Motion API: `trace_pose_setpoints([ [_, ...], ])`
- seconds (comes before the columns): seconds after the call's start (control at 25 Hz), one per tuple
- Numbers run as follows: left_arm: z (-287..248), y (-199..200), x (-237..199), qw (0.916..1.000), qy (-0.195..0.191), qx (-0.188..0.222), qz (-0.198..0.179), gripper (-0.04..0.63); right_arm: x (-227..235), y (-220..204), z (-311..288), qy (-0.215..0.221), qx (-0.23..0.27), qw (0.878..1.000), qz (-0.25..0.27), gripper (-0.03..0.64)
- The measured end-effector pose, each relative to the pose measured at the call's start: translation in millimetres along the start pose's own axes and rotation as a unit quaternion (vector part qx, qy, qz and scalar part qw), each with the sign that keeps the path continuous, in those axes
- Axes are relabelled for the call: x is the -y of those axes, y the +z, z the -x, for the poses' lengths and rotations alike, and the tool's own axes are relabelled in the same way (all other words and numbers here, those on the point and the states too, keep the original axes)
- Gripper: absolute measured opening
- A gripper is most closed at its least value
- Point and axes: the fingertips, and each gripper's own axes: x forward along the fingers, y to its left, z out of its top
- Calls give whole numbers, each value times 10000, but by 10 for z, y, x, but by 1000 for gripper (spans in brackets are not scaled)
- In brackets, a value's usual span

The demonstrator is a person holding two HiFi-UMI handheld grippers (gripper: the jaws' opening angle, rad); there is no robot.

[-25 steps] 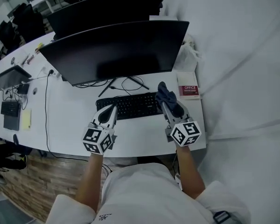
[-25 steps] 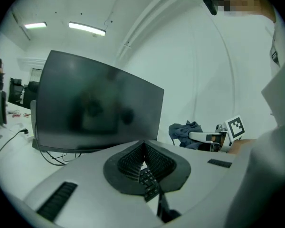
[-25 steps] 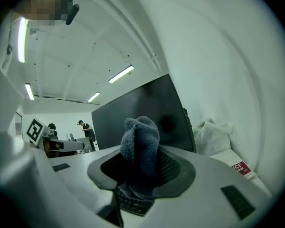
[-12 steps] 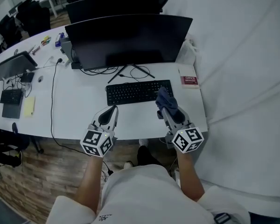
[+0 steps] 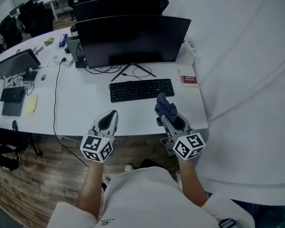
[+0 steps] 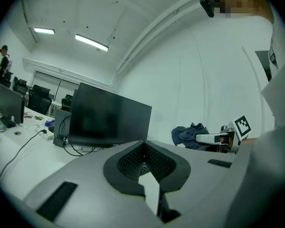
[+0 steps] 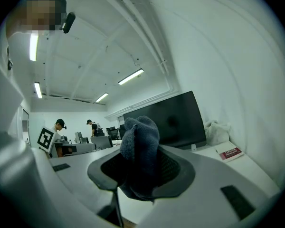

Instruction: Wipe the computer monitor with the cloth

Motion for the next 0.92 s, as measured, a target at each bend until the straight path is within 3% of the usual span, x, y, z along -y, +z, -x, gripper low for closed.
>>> trace_pose_setpoints([
  [0.32,17,18,138,9997,250,29,64,6,62,126,119,205,-58,9997,124,153],
  [0.92,-146,-1,404,9998,217,1,51,6,205,122,282,275,-159,9995,53,152],
])
